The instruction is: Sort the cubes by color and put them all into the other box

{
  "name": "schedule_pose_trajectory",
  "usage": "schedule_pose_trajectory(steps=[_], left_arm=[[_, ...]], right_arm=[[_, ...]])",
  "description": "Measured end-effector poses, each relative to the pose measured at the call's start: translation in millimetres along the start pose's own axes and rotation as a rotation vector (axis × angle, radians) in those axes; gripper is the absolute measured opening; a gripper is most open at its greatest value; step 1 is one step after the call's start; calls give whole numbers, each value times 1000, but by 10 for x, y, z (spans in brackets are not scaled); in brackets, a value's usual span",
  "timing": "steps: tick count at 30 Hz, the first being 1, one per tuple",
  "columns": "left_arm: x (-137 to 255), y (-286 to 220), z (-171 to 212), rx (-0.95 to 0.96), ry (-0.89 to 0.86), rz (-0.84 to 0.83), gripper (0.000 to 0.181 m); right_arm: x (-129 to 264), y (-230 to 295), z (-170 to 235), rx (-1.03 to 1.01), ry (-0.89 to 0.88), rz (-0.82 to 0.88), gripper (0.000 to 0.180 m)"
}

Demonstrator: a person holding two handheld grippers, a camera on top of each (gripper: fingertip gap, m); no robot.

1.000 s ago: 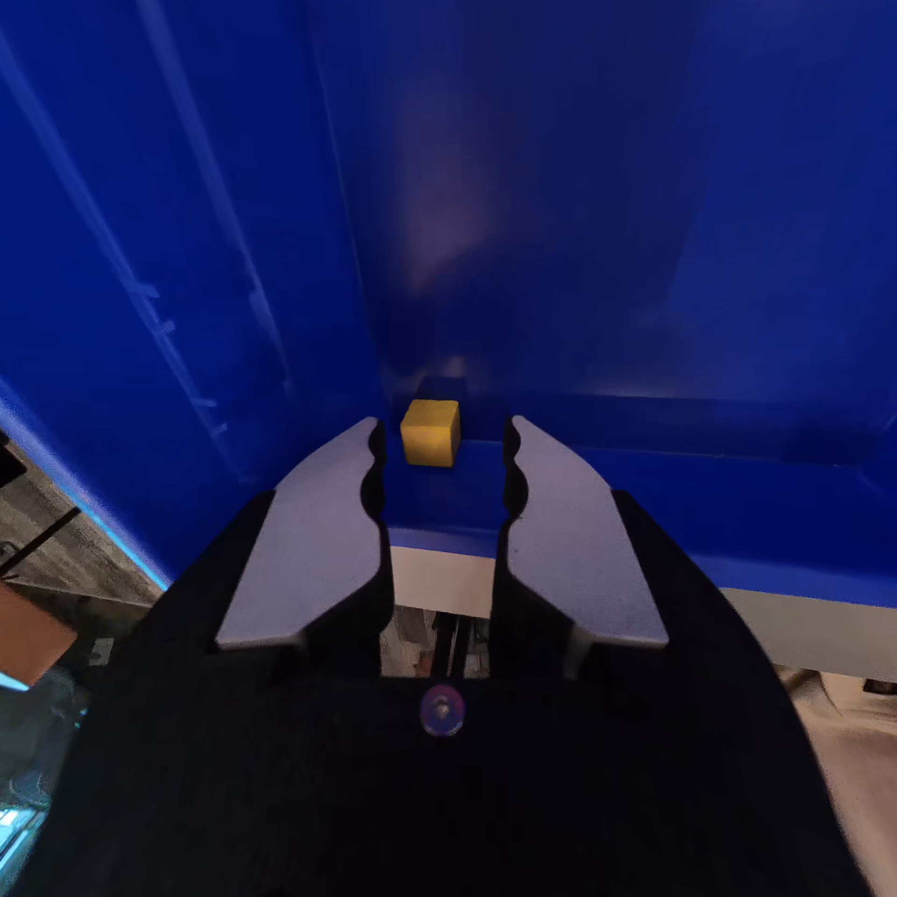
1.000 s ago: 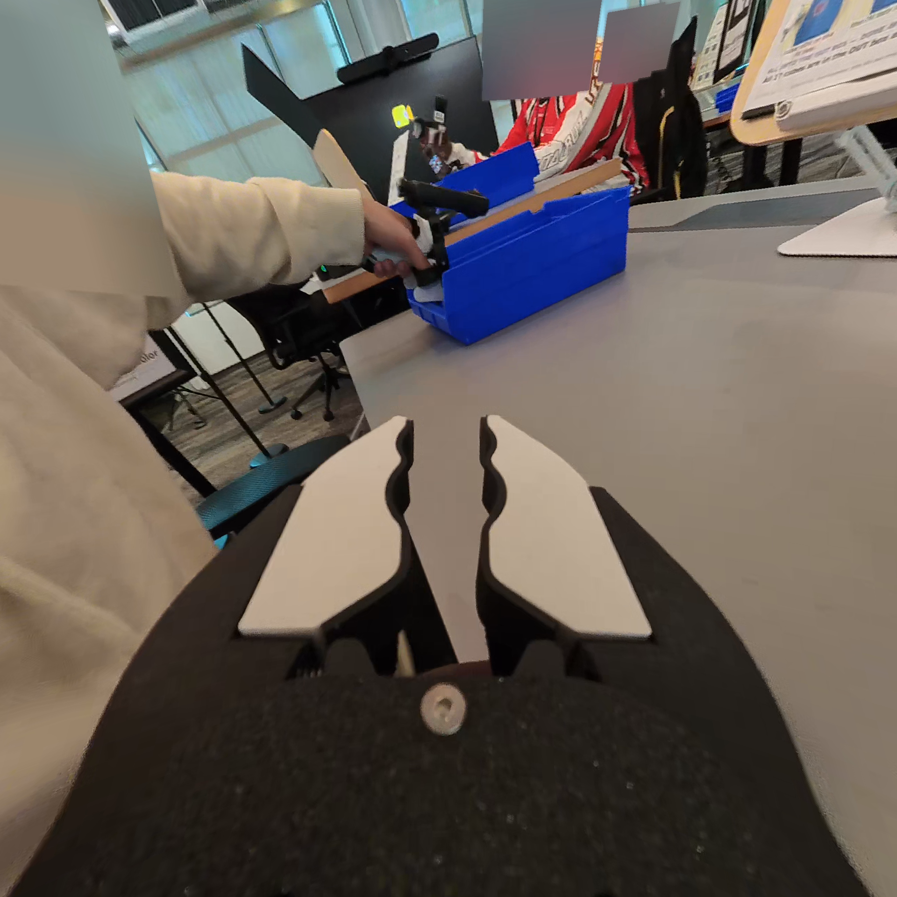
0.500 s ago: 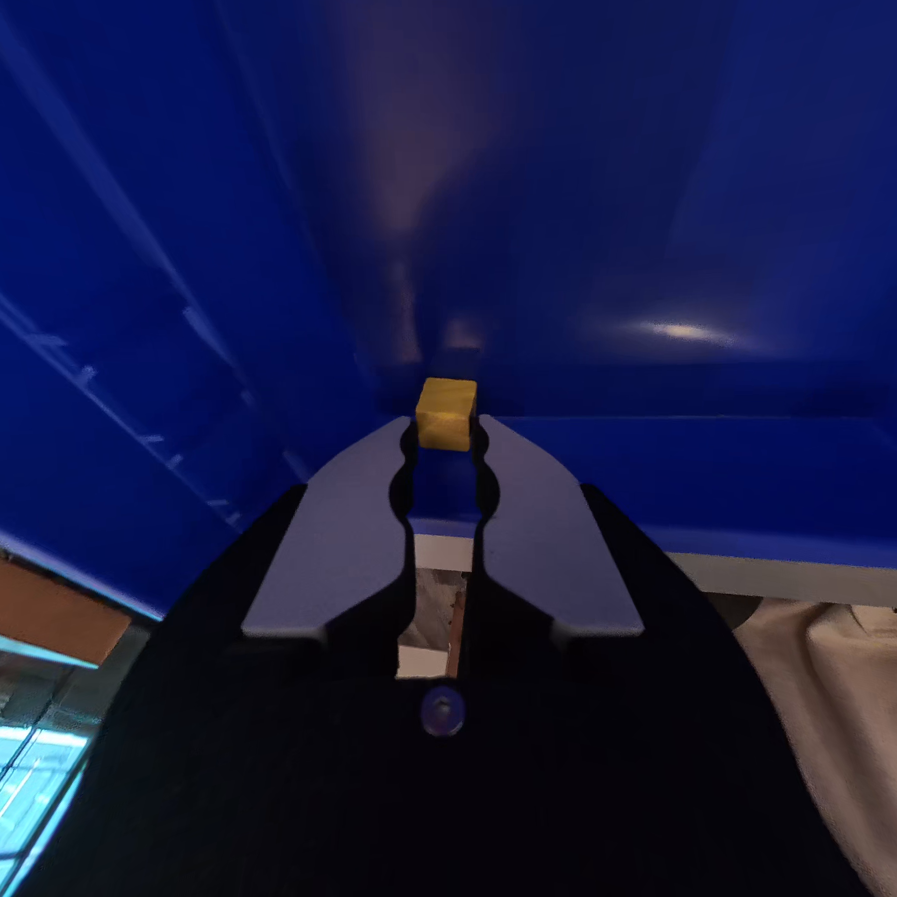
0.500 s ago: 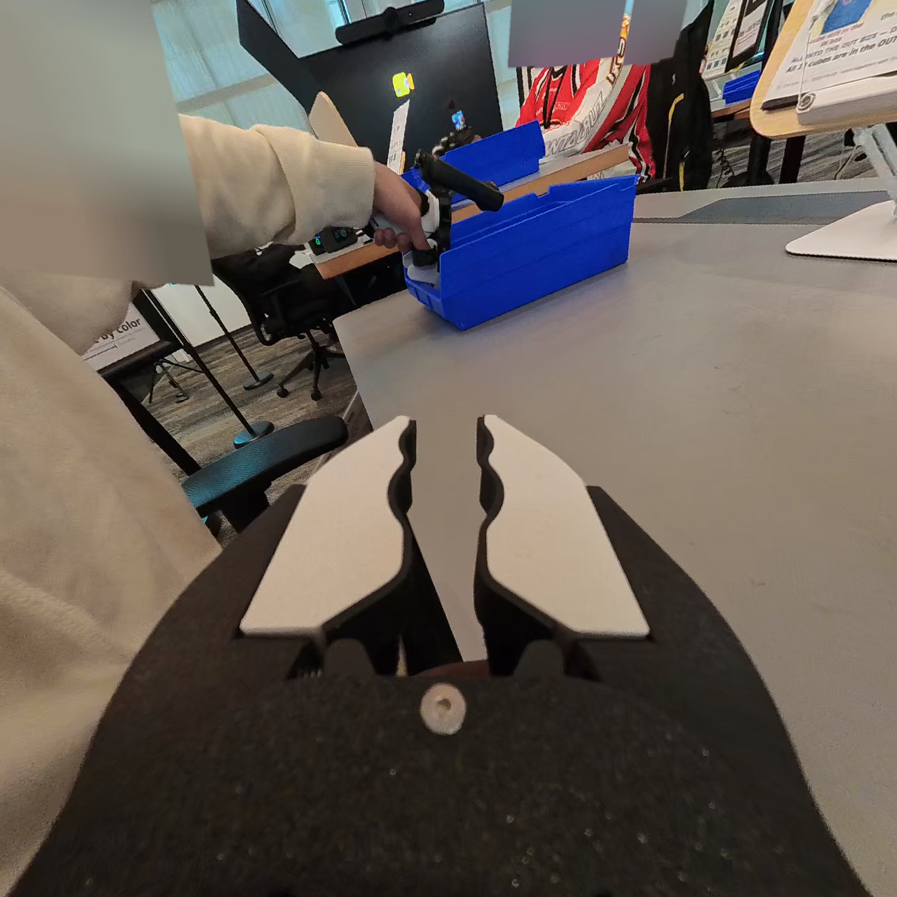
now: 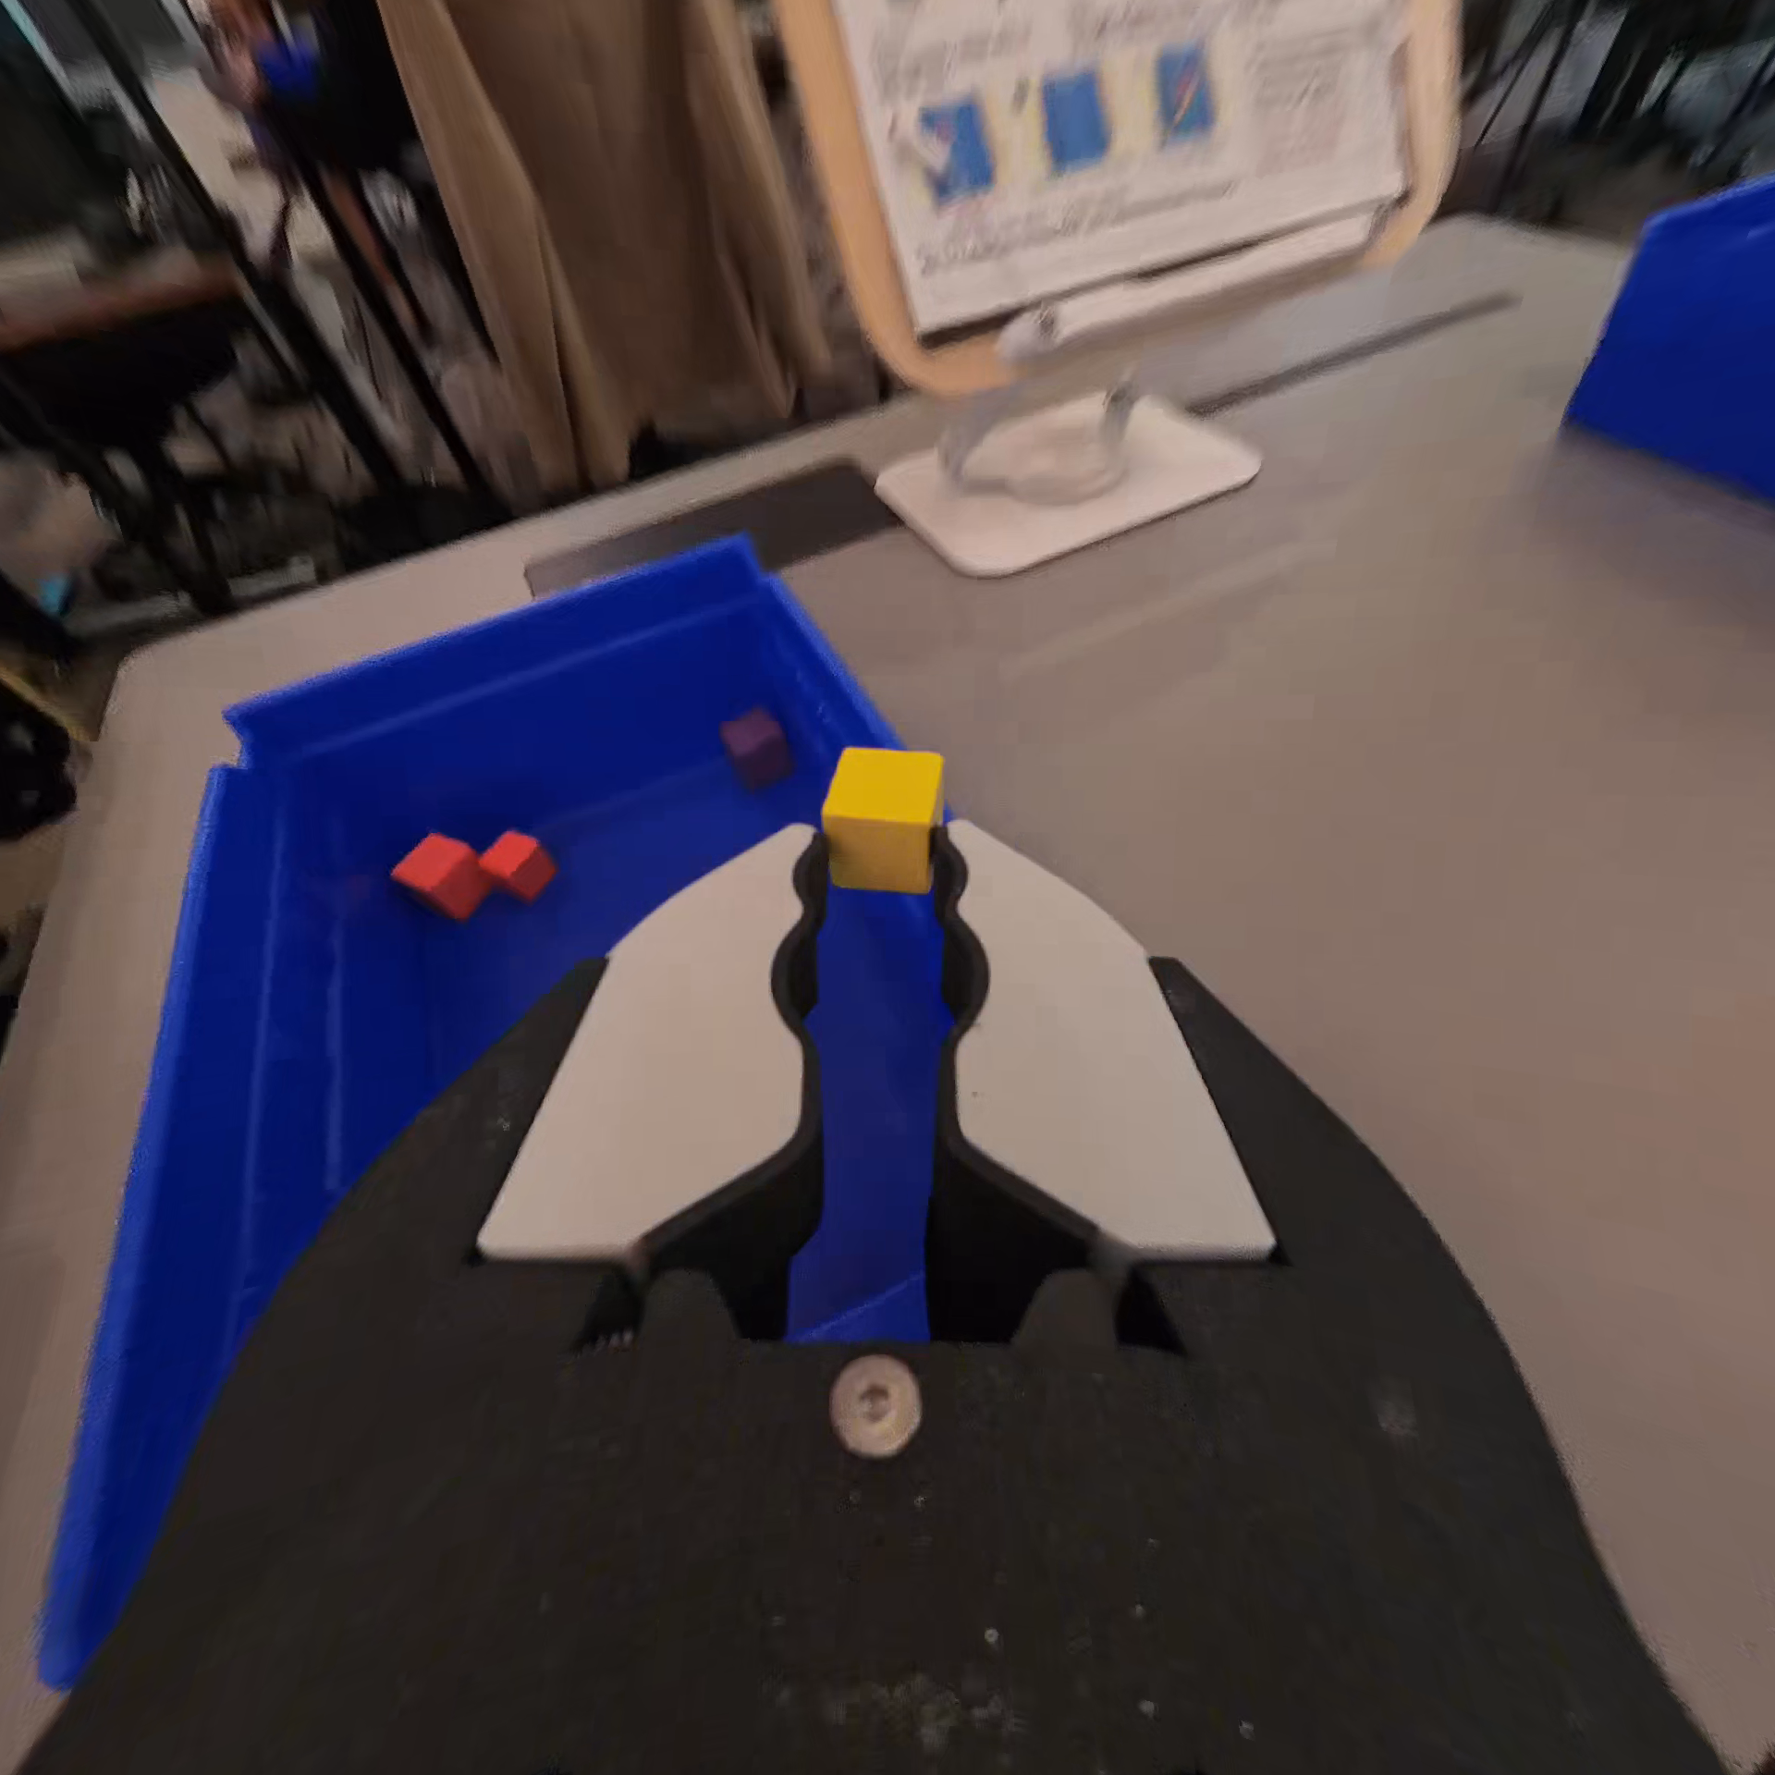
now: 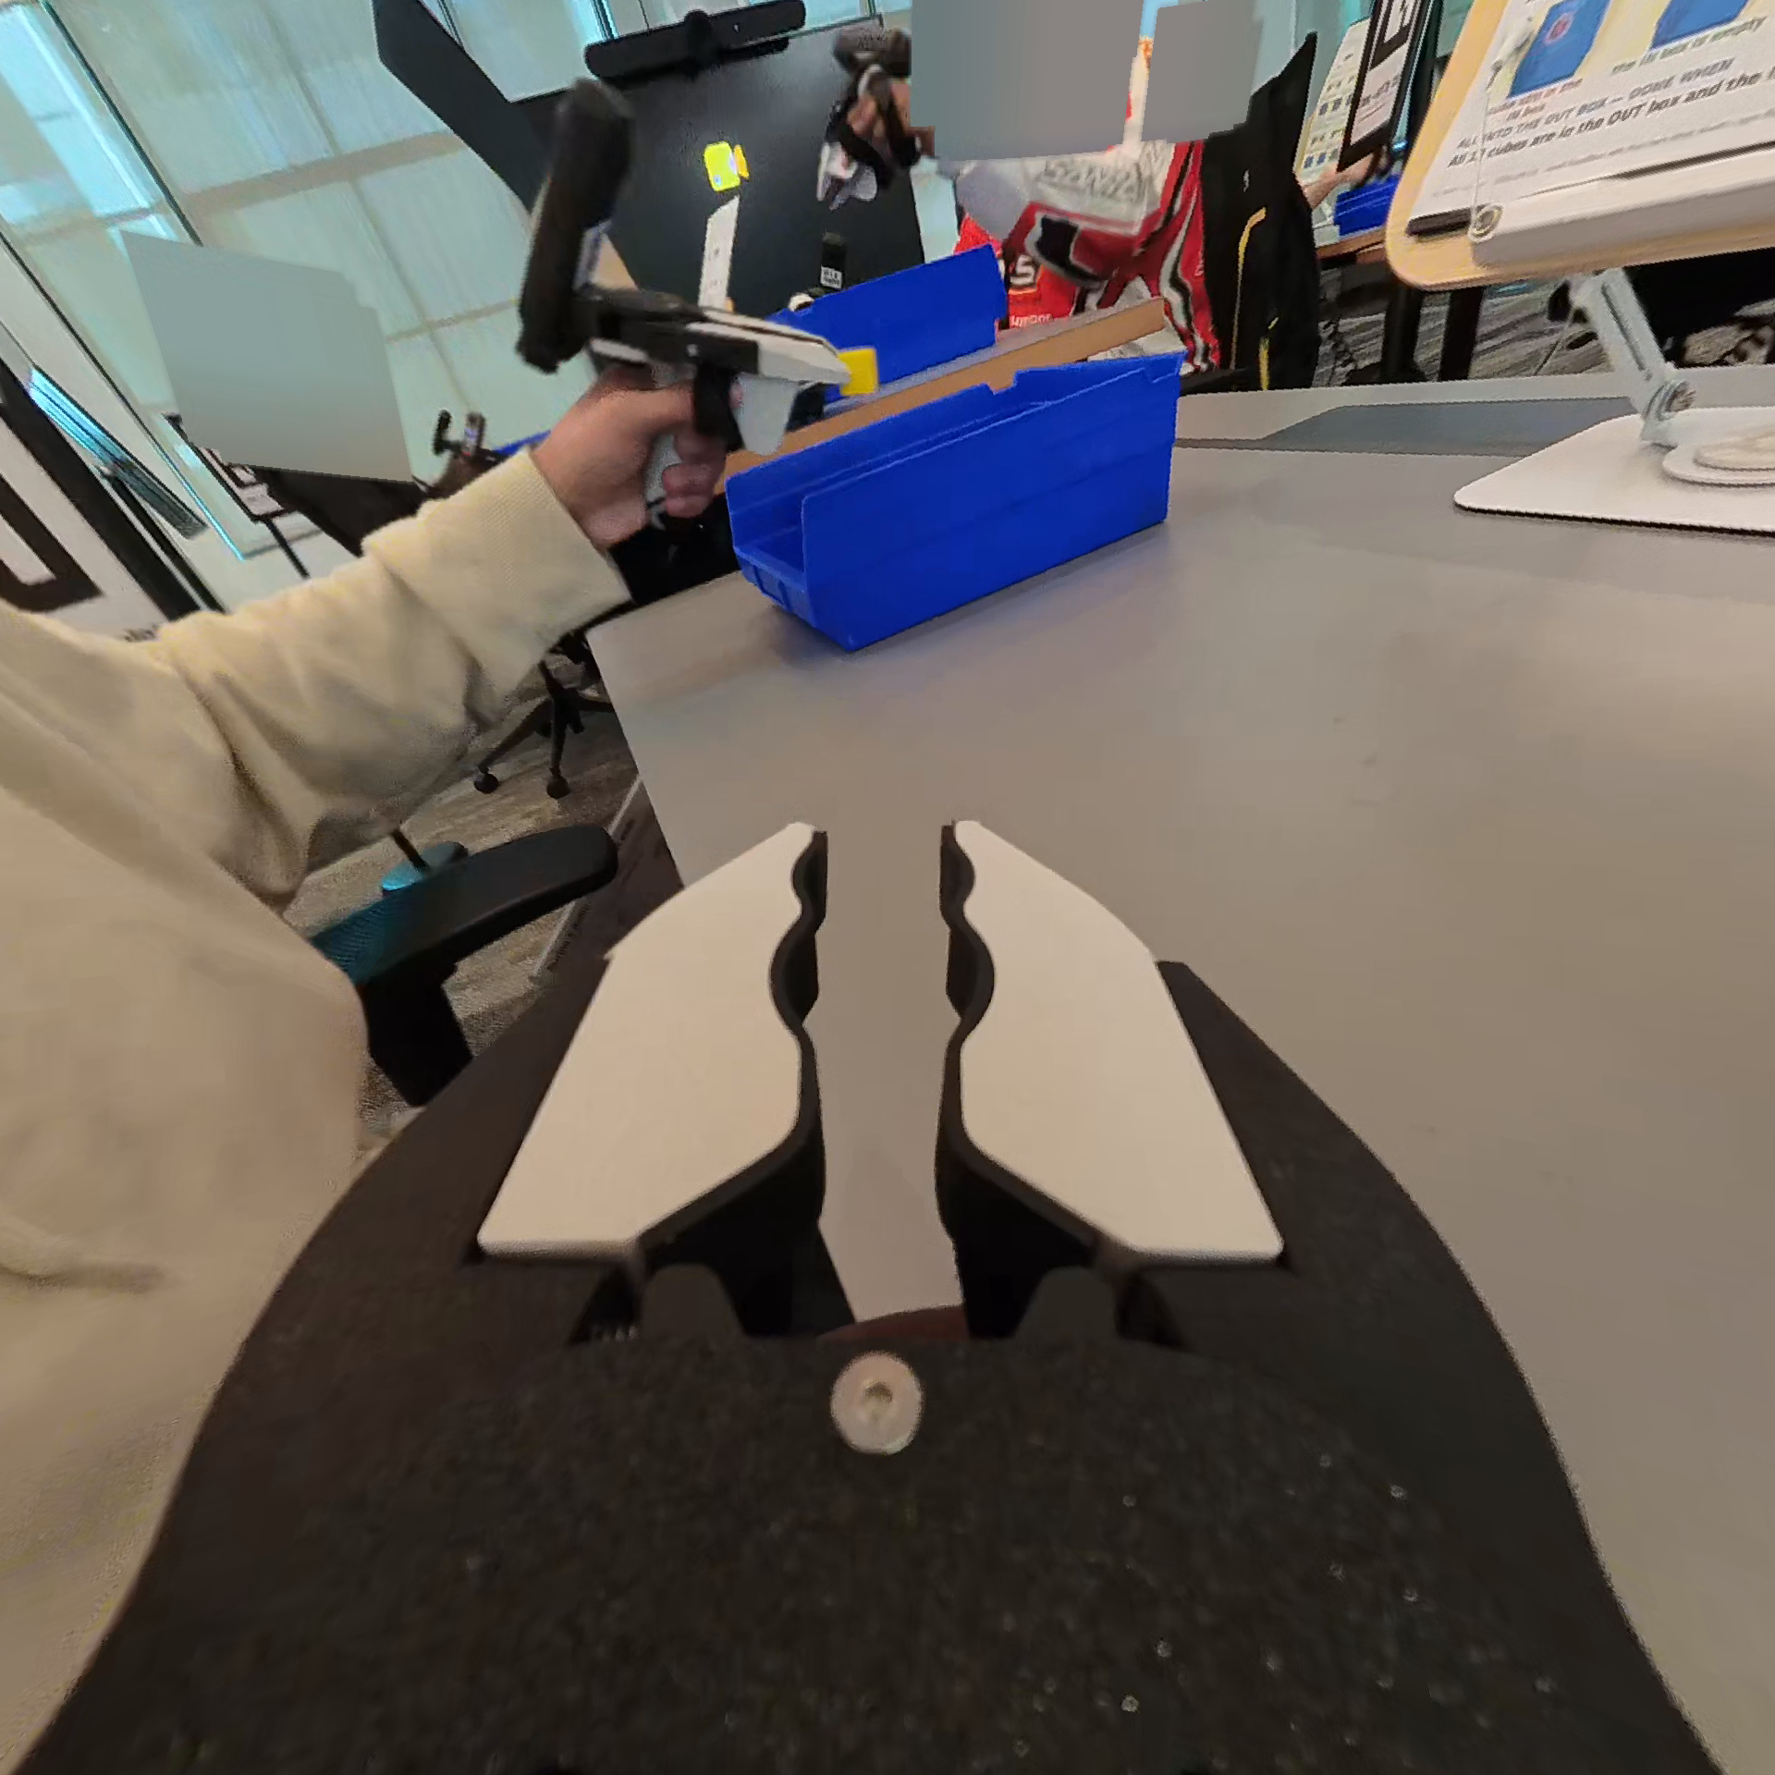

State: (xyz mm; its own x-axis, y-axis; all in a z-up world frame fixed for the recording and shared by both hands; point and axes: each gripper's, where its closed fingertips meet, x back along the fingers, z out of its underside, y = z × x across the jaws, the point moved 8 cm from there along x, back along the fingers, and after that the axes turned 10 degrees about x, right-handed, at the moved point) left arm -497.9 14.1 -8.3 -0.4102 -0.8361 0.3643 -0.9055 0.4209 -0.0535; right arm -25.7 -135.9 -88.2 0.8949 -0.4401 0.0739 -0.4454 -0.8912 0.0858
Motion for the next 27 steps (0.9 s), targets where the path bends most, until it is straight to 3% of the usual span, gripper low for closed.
schedule_pose_trajectory(steps=[6,10,15,19,27], left_arm=[[192,-220,263,45,-219,63,21],[213,-438,263,34,-280,237,20],[4,-1264,166,-189,-335,600,20],[-307,-1930,175,-408,-236,694,20],[-641,-2369,258,-548,-125,734,20]], right_arm=[[-94,-76,42,-58,26,48,21],[-213,-199,-85,-216,26,37,22],[-715,-372,-323,-662,9,-311,35],[-1156,-514,-385,-980,-26,-523,51],[-1321,-592,-229,-923,17,-403,57]])
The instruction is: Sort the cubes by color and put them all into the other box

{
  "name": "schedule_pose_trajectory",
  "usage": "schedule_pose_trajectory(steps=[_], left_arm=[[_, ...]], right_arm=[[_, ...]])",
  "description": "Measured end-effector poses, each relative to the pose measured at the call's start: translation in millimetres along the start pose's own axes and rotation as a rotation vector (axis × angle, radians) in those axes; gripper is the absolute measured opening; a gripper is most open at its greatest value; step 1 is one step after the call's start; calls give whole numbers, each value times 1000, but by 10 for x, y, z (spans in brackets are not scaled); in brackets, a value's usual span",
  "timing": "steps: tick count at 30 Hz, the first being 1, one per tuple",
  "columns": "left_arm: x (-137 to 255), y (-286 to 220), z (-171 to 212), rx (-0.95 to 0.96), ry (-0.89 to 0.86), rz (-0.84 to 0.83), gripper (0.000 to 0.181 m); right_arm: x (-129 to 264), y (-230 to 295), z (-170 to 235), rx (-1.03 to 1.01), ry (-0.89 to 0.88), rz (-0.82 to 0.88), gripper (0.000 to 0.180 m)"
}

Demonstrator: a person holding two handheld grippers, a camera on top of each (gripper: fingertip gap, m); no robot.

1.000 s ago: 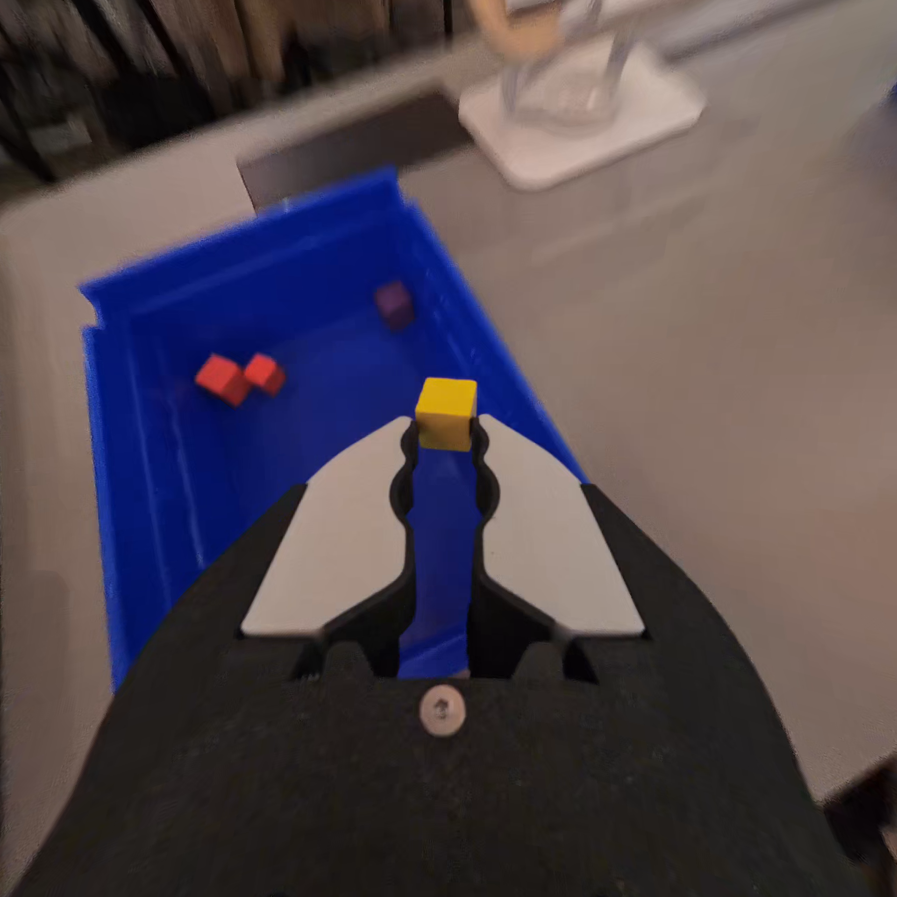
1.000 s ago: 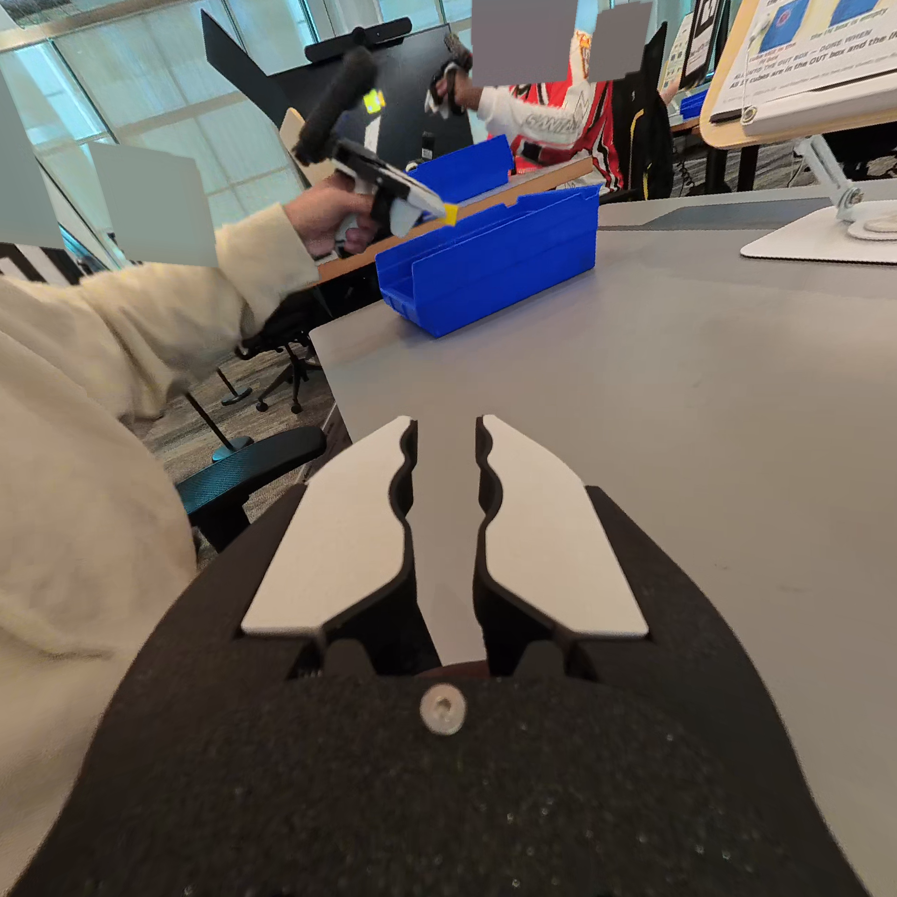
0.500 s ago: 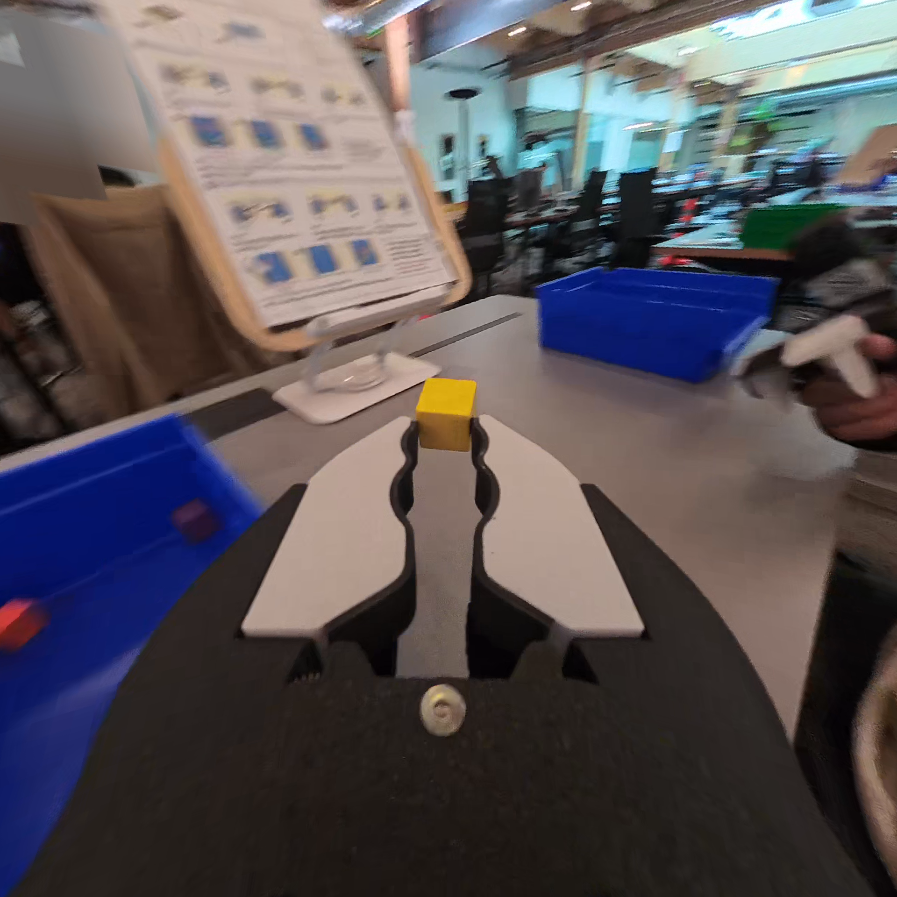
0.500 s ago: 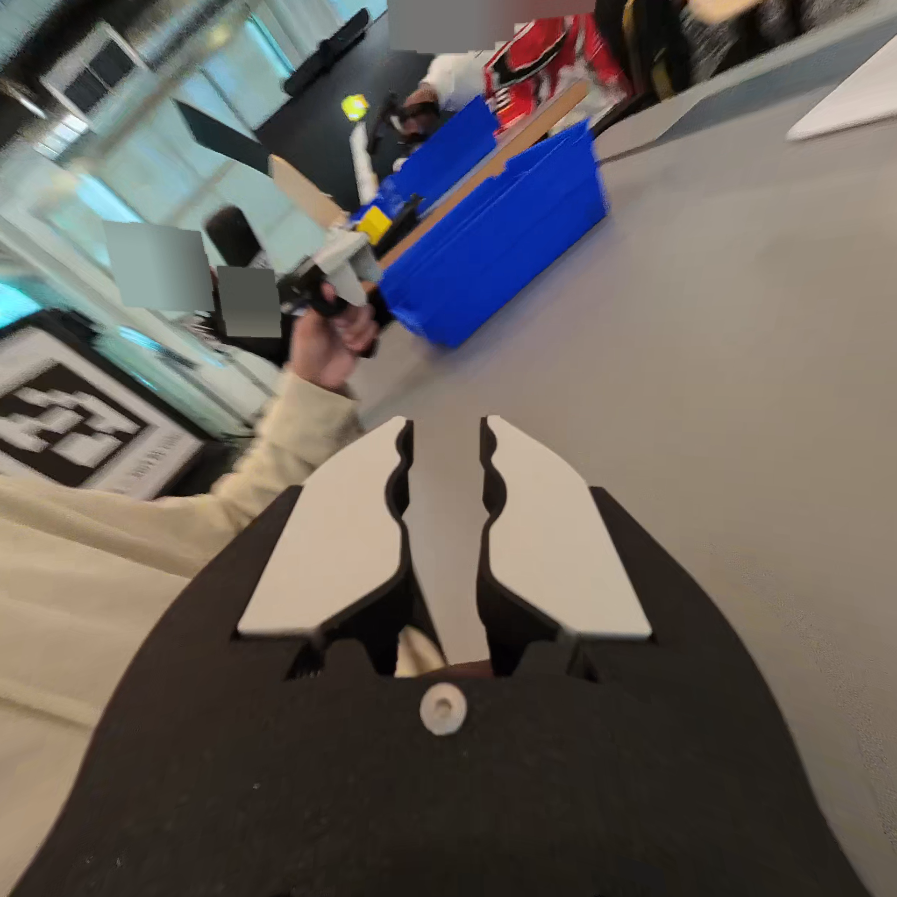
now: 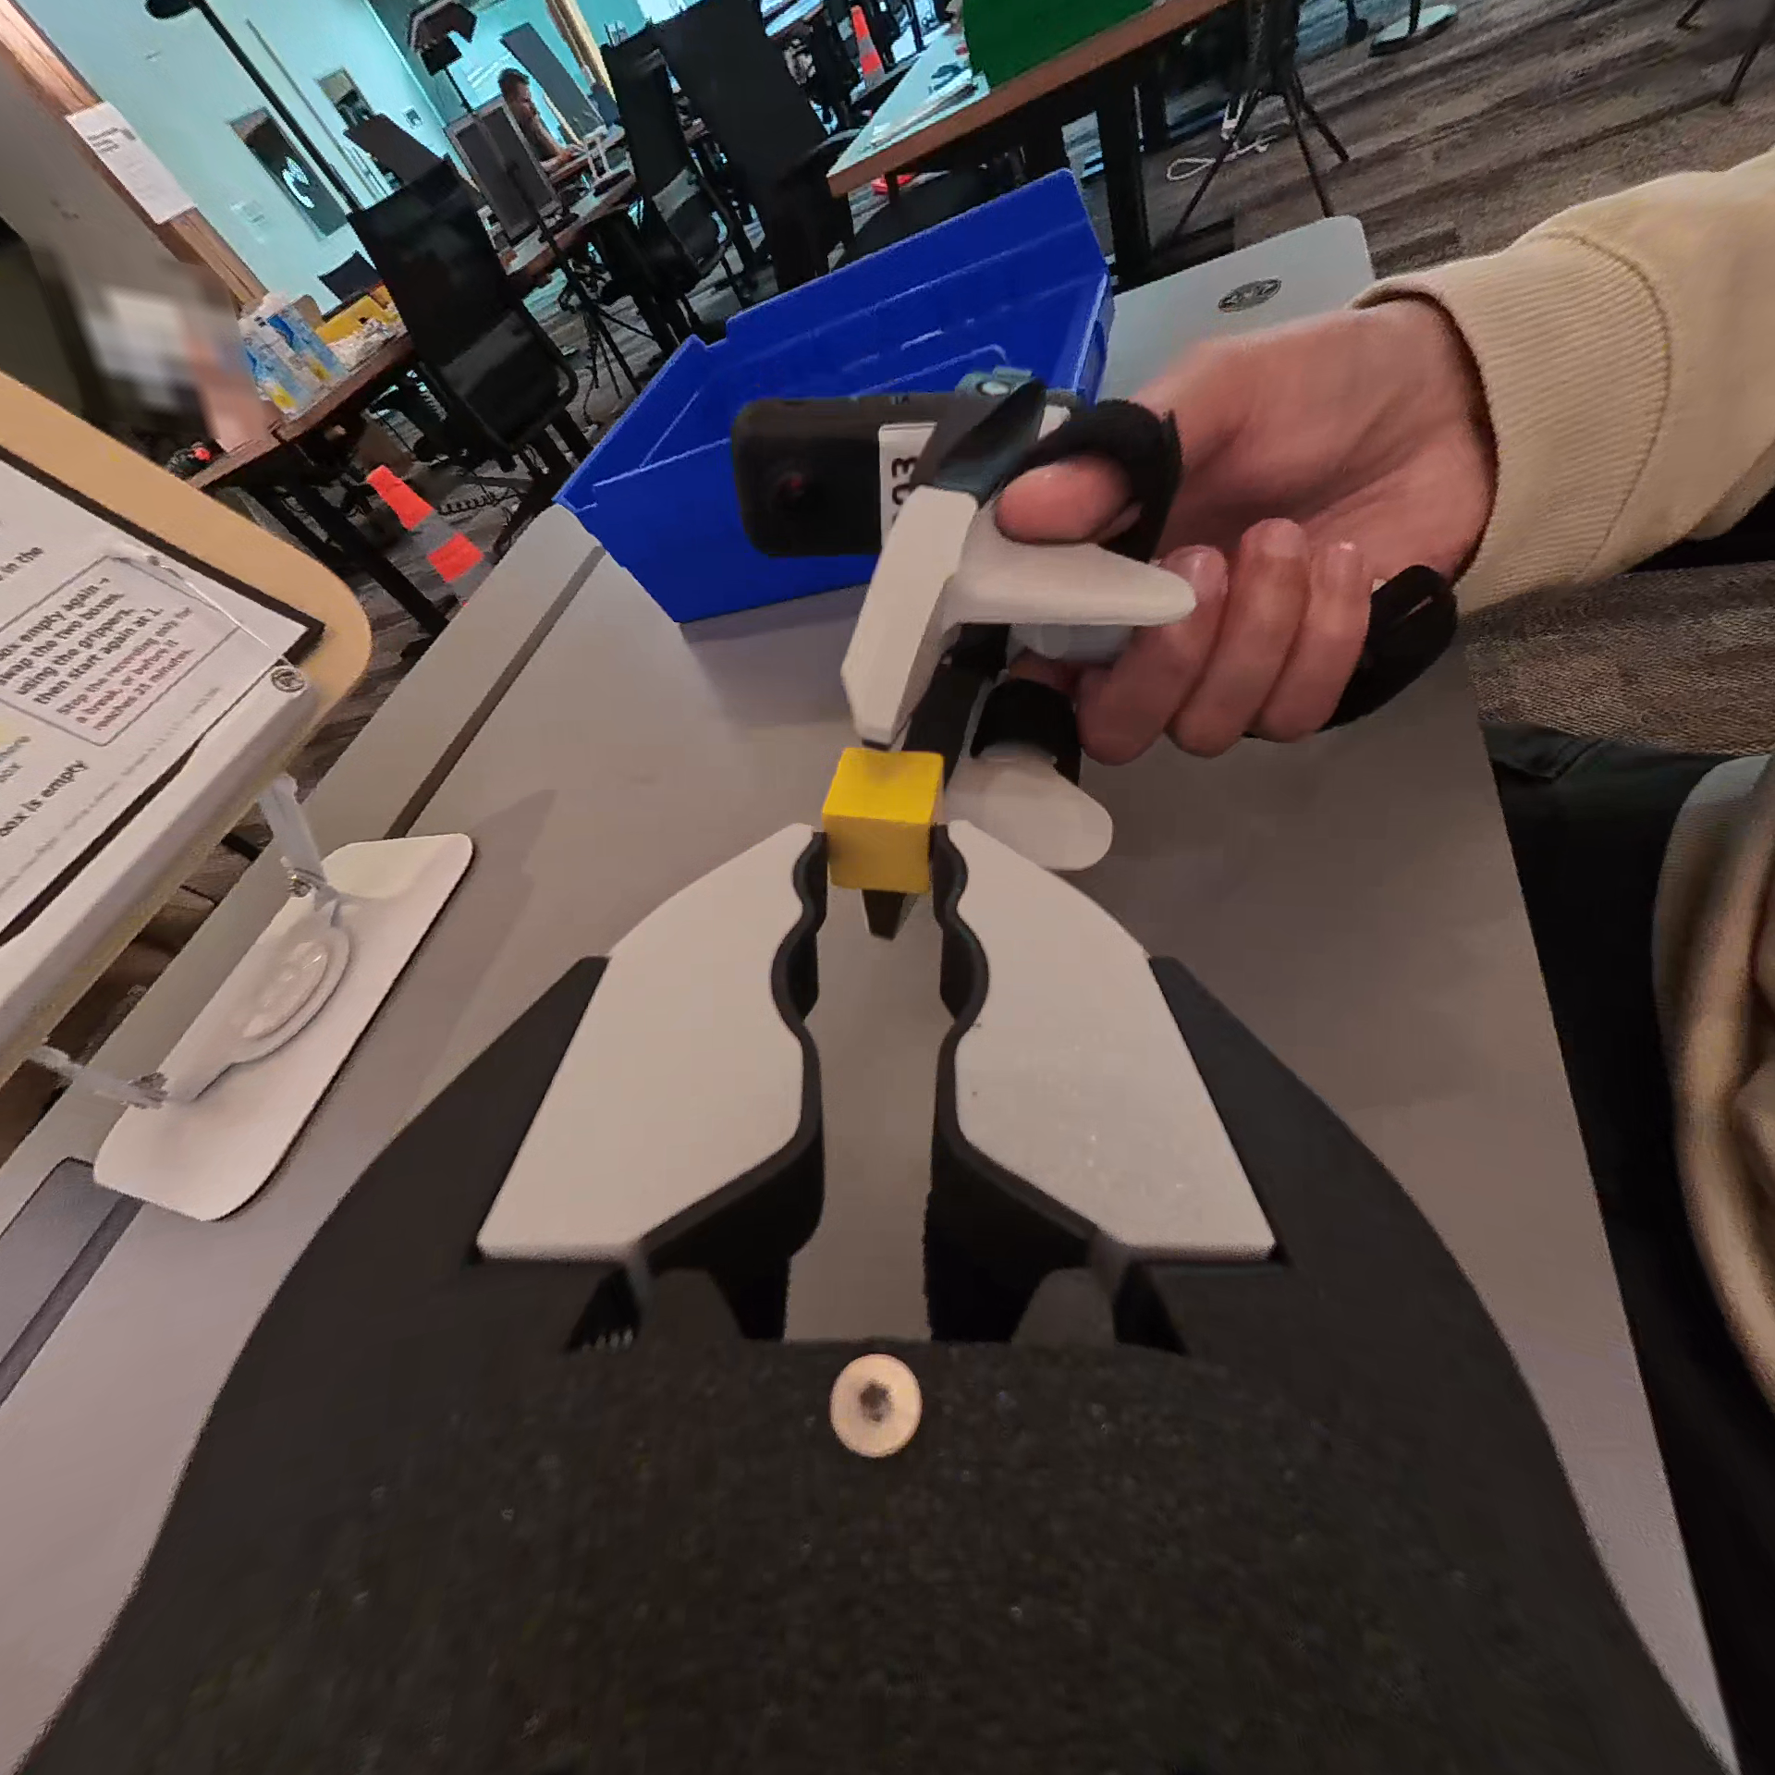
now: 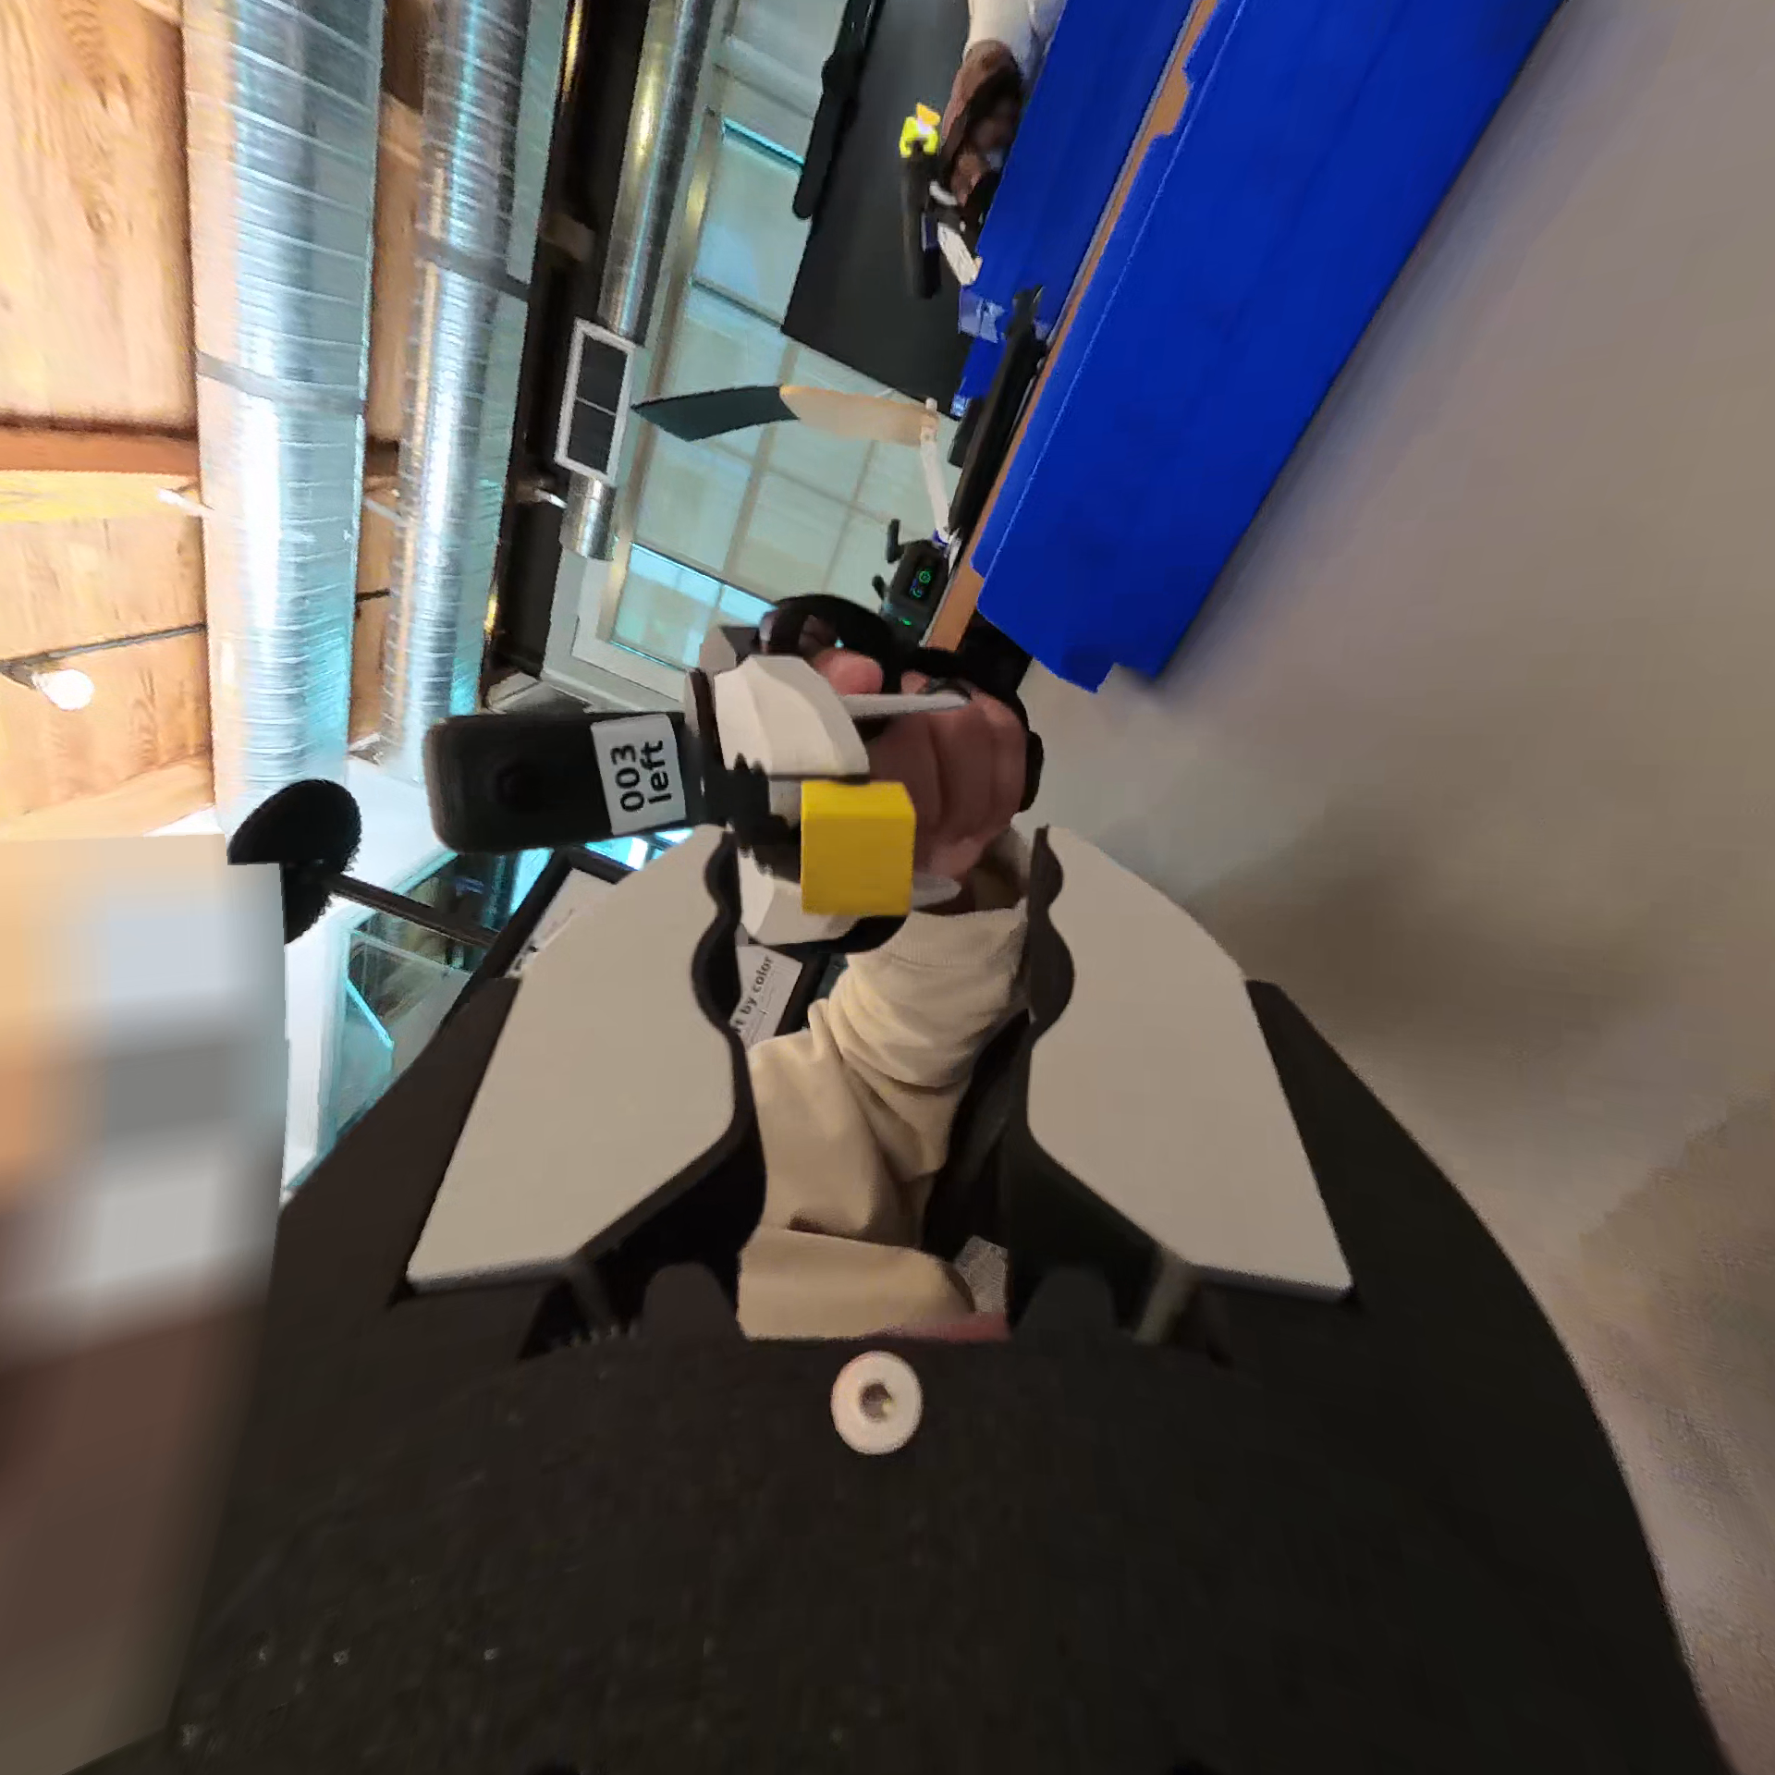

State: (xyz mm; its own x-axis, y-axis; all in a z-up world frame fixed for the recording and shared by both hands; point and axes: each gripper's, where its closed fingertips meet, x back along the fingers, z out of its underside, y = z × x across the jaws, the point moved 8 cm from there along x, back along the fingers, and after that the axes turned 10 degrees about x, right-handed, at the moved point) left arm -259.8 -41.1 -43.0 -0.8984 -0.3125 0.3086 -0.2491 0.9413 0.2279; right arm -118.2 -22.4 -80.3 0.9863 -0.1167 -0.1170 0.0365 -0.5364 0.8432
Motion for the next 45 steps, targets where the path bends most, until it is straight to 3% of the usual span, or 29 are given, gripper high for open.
schedule_pose_trajectory(steps=[1,3,5,9,11,14,16,20,28,31,34,37,42,45], left_arm=[[-36,-8,7,-1,1,-1,20],[-88,-17,18,-15,0,-25,20],[-128,-30,33,9,-3,-49,21],[-52,-154,35,149,-2,-100,50],[83,-236,46,357,-100,-79,53],[346,-308,155,813,-338,3,51],[508,-320,309,947,-397,-66,51],[757,-286,567,884,-345,-301,49],[731,-251,598,837,-297,-258,46],[637,-323,586,776,-220,-241,46],[604,-389,544,669,-188,-263,46],[587,-438,507,579,-172,-287,45],[591,-492,464,529,-167,-291,45],[595,-495,475,520,-154,-296,45]], right_arm=[[10,-28,3,-17,-1,-5,57],[45,-41,-5,-31,-8,-65,22],[78,-61,-10,-36,-15,-67,22],[169,-16,15,6,-53,-75,22],[298,54,62,68,-73,-51,22],[584,181,178,271,-108,116,22],[792,278,290,440,-164,282,22],[1076,438,557,671,-239,550,22],[1519,641,486,816,-358,764,22],[2029,851,143,951,-376,1105,22],[2580,765,-337,830,-138,1349,22],[2942,372,-708,576,190,1445,22],[2863,-273,-1089,370,459,1322,22],[2865,-597,-1190,317,603,1425,23]])
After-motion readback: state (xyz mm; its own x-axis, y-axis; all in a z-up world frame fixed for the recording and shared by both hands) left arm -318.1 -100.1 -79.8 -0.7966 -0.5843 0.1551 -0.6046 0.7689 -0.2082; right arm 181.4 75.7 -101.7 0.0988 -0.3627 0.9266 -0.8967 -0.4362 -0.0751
